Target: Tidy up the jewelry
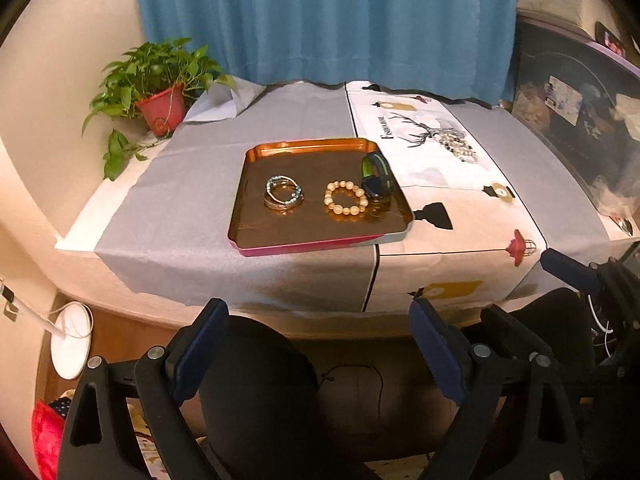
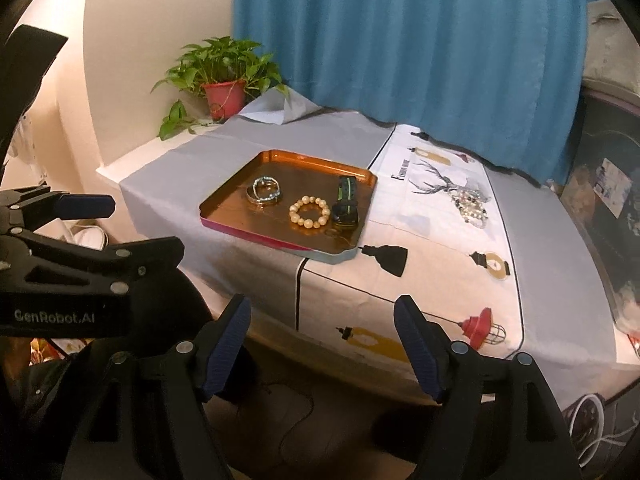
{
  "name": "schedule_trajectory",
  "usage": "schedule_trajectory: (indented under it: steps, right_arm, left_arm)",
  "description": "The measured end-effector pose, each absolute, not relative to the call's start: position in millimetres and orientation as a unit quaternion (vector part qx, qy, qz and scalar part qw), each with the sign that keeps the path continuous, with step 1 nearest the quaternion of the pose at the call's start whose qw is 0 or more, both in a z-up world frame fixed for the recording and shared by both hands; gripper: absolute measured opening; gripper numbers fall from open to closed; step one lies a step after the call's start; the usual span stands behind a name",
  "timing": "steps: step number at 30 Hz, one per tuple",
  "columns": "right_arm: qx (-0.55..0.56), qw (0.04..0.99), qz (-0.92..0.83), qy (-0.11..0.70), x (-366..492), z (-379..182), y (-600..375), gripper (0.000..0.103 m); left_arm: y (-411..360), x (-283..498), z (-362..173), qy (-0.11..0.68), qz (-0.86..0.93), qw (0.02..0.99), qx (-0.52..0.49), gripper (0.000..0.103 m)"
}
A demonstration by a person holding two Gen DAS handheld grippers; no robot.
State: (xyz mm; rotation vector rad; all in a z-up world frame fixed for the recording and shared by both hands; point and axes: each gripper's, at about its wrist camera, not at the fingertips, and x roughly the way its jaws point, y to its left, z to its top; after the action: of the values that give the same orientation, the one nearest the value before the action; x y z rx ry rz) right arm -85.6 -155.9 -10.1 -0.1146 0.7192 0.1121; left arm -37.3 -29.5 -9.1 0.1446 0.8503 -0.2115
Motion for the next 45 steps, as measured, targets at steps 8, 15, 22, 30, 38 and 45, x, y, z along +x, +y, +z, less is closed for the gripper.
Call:
schedule_trajectory:
  steps: [8, 15, 22, 30, 38, 45]
  right_arm:
    - [-0.046, 0.939, 0.057, 0.337, -102.2, -3.8, -158.8, 0.075]
    - [-0.045, 0.939, 0.058, 0.336, -102.2, -4.0, -159.7, 0.075]
    - [-0.047, 0.937, 0.059, 0.342, -103.0, -7.3, -159.8, 0.075]
    - [-0.048, 0.936, 0.059, 0.345, -103.2, -8.9, -159.9, 0.076]
    - [-0.047, 0.934, 0.057, 0.348, -104.8, -14.4, -162.6, 0.076]
    - [-0.042, 0.933, 0.054, 0.353, -99.2, -16.1, -169.7, 0.076]
  left_arm:
    - [-38.1, -54.8, 1.6, 0.393, -0.102, 0.909, 0.089, 0.090]
    - [-37.1, -57.0, 2.6, 0.393, -0.100, 0.910, 0.089, 0.090]
    - [-36.2, -57.7, 2.3, 0.394, -0.100, 0.909, 0.089, 0.090]
    - [-35.9, -58.7, 1.8, 0.395, -0.100, 0.909, 0.089, 0.090]
    - [-34.3, -59.3, -2.2, 0.398, -0.100, 0.908, 0.089, 0.090]
    - [-34.7, -57.5, -4.9, 0.402, -0.100, 0.906, 0.090, 0.090]
